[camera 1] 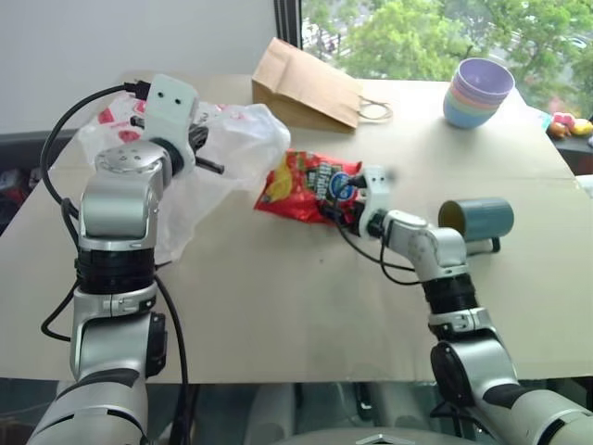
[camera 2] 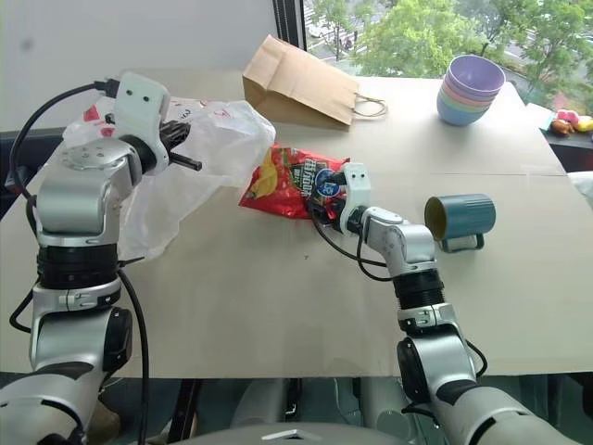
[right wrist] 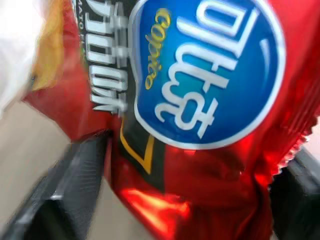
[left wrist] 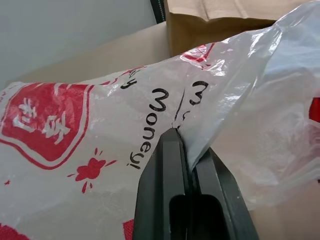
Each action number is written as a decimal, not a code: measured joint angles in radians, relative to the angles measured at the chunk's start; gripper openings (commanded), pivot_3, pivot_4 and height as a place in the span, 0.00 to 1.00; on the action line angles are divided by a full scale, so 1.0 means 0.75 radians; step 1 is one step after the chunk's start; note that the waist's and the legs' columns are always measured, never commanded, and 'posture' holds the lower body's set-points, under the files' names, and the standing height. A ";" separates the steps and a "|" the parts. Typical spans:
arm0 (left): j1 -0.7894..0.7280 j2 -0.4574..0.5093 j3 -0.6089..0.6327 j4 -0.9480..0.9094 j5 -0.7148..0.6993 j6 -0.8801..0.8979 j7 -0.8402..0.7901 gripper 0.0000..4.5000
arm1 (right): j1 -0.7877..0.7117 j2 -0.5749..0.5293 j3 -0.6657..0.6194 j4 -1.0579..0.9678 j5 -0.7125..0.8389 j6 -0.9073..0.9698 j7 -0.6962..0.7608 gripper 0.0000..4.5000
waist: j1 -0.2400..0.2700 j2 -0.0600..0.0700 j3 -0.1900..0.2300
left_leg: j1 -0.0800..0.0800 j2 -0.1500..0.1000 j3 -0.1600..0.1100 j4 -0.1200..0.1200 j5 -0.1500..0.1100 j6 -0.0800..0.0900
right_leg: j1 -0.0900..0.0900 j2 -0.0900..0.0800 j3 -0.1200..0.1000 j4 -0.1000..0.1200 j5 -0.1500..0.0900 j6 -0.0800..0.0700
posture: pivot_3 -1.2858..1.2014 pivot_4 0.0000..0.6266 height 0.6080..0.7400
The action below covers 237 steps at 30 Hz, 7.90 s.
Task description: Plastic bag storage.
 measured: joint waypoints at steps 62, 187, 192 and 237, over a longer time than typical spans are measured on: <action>-0.349 -0.396 0.050 -0.033 -0.607 0.605 -0.154 0.00 | -0.221 -0.056 0.163 0.032 0.170 0.032 -0.105 0.21 | -0.031 0.005 0.002 | -0.001 -0.001 -0.001 0.001 0.000 0.000 | 0.000 0.001 0.002 -0.001 0.000 0.001 | 0.52 0.24 1.00; -0.133 -0.494 -0.145 -0.418 -0.418 0.194 0.174 0.00 | 0.019 -0.372 0.257 -0.422 -0.303 -0.258 0.028 0.02 | 0.003 0.006 0.002 | -0.002 -0.002 0.002 0.016 -0.002 0.003 | 0.000 0.004 0.012 0.011 -0.001 0.004 | 0.52 0.24 1.00; -0.120 -0.502 -0.139 -0.419 -0.418 0.197 0.198 0.00 | 0.020 -0.349 0.250 -0.460 -0.287 -0.255 0.045 0.02 | 0.004 0.006 0.002 | -0.001 -0.002 0.002 0.016 -0.002 0.003 | 0.000 0.004 0.012 0.011 -0.001 0.004 | 0.52 0.24 1.00; -0.153 -0.596 0.099 -0.182 -0.567 0.011 0.131 0.00 | 0.161 -0.491 0.006 -0.964 -0.021 -0.007 0.208 0.95 | 0.008 0.006 0.002 | -0.002 -0.002 0.001 0.015 -0.002 0.003 | 0.000 0.004 0.011 0.009 -0.002 0.004 | 0.52 0.24 1.00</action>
